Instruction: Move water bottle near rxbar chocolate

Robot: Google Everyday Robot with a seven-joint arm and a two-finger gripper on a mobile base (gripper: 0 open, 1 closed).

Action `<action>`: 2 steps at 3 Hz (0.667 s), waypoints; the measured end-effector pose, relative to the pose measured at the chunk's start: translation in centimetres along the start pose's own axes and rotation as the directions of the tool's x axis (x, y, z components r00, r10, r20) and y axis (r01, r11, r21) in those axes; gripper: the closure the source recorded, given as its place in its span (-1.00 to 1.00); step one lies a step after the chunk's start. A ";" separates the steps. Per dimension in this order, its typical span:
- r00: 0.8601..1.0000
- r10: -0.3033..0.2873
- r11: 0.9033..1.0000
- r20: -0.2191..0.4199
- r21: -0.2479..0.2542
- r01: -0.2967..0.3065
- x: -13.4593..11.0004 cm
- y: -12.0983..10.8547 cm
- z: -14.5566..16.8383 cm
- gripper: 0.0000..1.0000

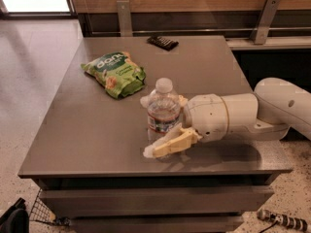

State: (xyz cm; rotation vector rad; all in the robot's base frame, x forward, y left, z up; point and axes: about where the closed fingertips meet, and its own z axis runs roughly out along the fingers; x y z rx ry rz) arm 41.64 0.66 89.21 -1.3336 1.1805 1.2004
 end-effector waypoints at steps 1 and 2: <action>1.000 0.002 1.000 0.000 -0.003 -0.002 -0.1 0.0 0.2 0.14; 1.000 0.000 1.000 -0.001 -0.006 0.000 -0.2 0.1 0.4 0.59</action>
Offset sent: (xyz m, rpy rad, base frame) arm -0.0002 0.0013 0.0004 -0.0001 0.0027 0.0010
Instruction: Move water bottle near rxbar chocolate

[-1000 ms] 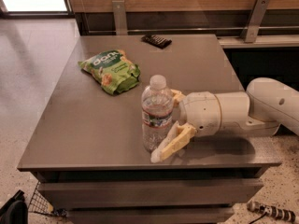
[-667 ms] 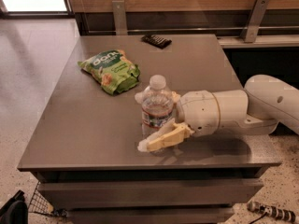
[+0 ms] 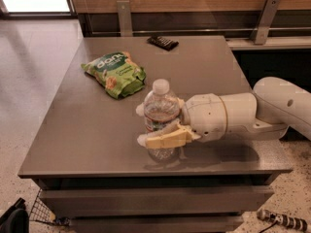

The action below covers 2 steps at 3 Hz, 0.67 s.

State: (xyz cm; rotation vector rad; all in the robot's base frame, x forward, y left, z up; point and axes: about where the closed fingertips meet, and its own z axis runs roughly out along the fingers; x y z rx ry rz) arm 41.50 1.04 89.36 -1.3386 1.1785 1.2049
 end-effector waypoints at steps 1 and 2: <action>1.000 -0.002 1.000 -0.001 -0.005 0.002 -0.1 0.1 0.2 1.00; 1.000 -0.001 1.000 -0.002 -0.003 0.001 -0.3 -0.3 0.2 1.00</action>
Offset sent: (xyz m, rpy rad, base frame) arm 0.0162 0.0072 0.0116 -0.0145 -0.0060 0.0043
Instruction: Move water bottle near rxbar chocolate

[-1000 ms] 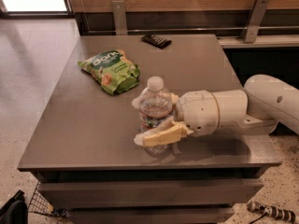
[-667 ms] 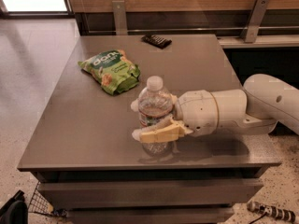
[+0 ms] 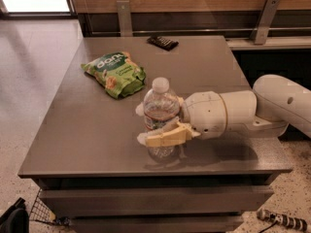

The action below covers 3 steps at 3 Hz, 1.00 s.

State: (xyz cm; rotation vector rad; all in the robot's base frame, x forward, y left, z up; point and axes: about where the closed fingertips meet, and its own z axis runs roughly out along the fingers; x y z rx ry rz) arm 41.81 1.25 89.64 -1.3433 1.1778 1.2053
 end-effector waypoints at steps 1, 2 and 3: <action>1.000 0.012 1.000 -0.015 0.013 -0.012 -1.6 -4.3 -0.6 1.00; 0.998 0.050 0.998 -0.027 0.033 -0.049 -2.3 -9.9 -1.7 1.00; 0.992 0.099 0.987 -0.075 0.132 -0.089 -3.0 -18.4 -4.3 1.00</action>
Offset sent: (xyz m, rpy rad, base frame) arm 0.2002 -0.0301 0.0685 -0.0290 0.0460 -0.1137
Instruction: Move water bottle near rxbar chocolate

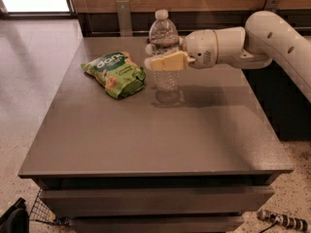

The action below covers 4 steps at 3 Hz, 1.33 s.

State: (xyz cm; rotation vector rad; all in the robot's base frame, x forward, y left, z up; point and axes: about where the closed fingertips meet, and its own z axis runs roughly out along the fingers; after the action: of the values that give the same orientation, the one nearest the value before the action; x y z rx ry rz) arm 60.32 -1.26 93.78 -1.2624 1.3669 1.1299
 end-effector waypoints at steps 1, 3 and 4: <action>1.000 0.006 0.995 -0.031 0.100 -0.003 -1.3 -5.5 -2.2 1.00; 0.998 0.001 0.952 0.060 0.306 -0.019 -1.1 -15.2 -8.0 1.00; 0.999 0.002 0.950 0.052 0.312 -0.018 -1.0 -15.3 -7.8 1.00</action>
Offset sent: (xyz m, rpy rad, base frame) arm 0.1654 -0.1003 0.0320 -0.0112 -0.0356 -0.3275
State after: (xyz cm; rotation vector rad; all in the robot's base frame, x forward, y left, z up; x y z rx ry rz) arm 75.28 -9.61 95.40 -0.9920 1.4493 0.9026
